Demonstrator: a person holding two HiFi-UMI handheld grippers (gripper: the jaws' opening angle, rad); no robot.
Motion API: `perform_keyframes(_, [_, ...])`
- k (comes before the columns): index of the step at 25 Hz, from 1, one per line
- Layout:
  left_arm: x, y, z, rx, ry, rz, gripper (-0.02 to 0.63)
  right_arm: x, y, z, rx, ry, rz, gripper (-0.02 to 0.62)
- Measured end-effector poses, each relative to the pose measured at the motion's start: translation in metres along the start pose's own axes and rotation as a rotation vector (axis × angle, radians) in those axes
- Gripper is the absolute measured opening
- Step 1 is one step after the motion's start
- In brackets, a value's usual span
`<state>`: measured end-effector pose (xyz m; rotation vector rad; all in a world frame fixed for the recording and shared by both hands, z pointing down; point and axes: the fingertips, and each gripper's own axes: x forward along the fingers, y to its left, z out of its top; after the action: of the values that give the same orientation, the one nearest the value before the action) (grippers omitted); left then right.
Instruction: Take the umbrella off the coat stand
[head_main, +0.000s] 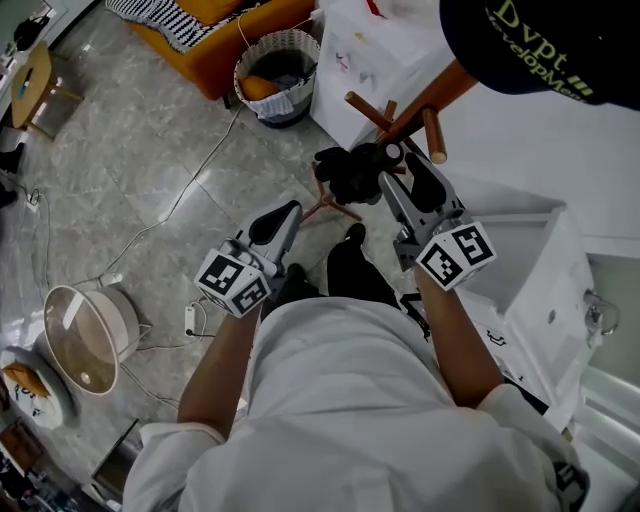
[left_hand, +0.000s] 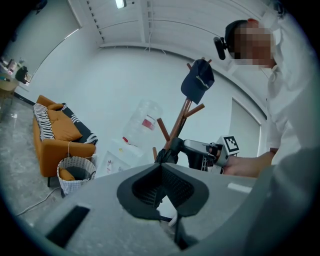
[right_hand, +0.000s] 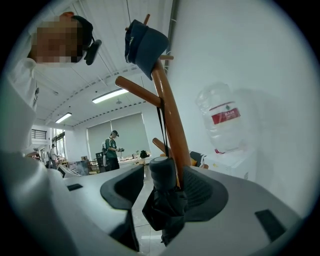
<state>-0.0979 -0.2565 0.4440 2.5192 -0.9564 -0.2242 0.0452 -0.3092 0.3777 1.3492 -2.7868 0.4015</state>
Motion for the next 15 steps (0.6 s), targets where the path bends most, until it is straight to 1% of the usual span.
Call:
perform_keyframes(5, [0.009,0.000,0.000,0.001,-0.015,-0.002,0.015,0.013,0.002,-0.004,0.013,0.023,0.019,0.209])
perform_keyframes(10, [0.001,0.000,-0.011,-0.022,-0.013,0.013,0.015,0.018,0.000,-0.005,-0.014,0.031,-0.002,0.207])
perform_keyframes(11, [-0.002,0.000,-0.013,-0.026,-0.012,0.017,0.015,0.018,-0.001,-0.005,-0.020,0.032,-0.005,0.199])
perform_keyframes(15, [-0.012,0.000,-0.019,-0.033,-0.006,0.029,0.015,0.015,0.000,-0.004,-0.046,0.031,0.000,0.187])
